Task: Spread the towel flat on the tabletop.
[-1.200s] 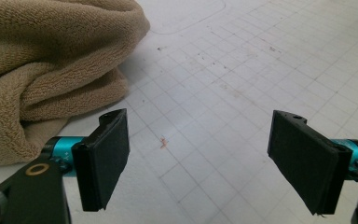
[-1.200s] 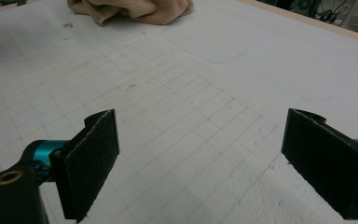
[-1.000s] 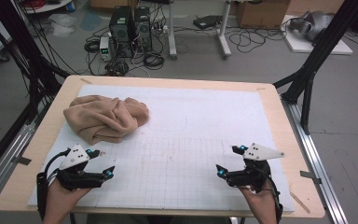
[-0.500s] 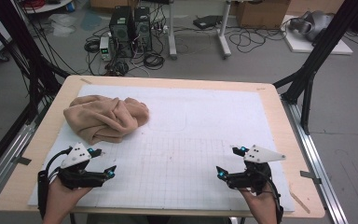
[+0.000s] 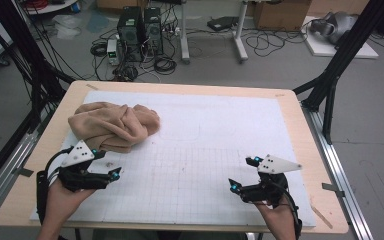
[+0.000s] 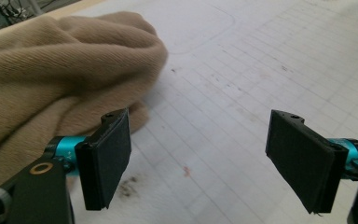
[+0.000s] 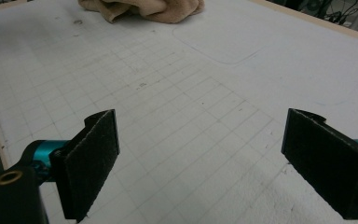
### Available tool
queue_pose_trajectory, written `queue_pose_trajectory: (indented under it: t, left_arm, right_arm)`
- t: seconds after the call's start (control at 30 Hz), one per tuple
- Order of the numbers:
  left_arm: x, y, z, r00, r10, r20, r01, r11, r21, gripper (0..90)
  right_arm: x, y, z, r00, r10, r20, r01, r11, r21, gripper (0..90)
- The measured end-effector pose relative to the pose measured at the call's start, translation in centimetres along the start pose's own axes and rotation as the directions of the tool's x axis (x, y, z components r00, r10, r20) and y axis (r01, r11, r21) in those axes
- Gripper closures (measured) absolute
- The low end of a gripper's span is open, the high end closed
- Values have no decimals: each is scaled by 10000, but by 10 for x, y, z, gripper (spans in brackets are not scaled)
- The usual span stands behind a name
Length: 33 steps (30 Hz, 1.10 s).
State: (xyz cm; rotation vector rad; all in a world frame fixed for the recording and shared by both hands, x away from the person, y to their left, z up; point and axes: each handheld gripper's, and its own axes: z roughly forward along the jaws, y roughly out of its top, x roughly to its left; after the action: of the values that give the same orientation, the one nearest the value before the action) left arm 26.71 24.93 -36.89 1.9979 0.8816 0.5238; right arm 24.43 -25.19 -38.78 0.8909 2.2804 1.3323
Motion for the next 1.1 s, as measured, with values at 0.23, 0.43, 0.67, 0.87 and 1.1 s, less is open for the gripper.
queue_pose_trajectory:
  t: [0.23, 0.43, 0.67, 0.87, 1.1]
  left_arm:
    - [26, 24, 3, 9994, -43, -344, 37, 9998, -188, 230]
    - [48, 36, 14, 9965, -187, -818, 171, 9996, -204, 229]
    - [77, 36, 37, 9896, -940, -1085, 955, 9954, 93, 245]
    - [95, 26, 59, 9783, -1376, -1552, 1527, 9842, 900, 248]
    - [99, 17, 82, 9752, -1208, -1856, 1548, 9713, 1808, 311]
  right_arm:
    - [-1, 2, -1, 10000, -18, 27, 18, 10000, -42, 101]
    - [-1, 3, -1, 10000, -92, 11, 92, 10000, -19, 101]
    - [-2, 3, 0, 10000, -76, -24, 76, 10000, -7, 101]
    - [-1, 4, -1, 10000, -49, -55, 49, 10000, -35, 101]
    - [-4, 2, -2, 10000, 17, -48, -18, 10000, -84, 101]
